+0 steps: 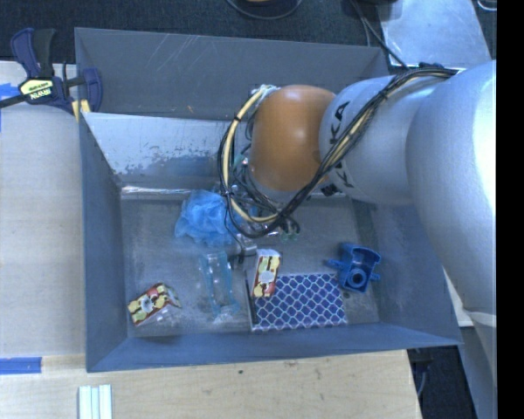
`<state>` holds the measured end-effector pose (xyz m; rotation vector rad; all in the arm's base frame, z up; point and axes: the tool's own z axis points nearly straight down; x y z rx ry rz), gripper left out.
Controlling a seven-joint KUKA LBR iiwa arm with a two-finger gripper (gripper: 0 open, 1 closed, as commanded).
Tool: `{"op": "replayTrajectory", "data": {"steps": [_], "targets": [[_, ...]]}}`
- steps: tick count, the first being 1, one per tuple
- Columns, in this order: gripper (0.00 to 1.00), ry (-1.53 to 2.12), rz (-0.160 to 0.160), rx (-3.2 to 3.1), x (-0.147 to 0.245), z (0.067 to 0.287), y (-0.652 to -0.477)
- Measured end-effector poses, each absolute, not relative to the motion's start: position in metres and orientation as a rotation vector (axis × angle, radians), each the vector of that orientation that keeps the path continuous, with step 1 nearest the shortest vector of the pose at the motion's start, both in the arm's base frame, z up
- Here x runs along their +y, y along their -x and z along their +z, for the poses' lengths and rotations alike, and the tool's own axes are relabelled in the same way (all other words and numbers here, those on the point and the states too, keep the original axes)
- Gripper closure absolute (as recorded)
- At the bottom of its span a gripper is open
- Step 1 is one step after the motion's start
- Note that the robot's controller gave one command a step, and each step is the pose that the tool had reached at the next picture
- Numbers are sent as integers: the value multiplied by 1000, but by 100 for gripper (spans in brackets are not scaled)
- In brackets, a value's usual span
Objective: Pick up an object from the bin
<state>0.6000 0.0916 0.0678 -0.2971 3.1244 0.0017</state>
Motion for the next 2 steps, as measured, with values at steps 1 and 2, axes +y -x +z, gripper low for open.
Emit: {"op": "replayTrajectory", "data": {"steps": [1,2], "targets": [[0,696,0,3048,98,93,-610],[0,358,3,3112,96,70,-625]]}}
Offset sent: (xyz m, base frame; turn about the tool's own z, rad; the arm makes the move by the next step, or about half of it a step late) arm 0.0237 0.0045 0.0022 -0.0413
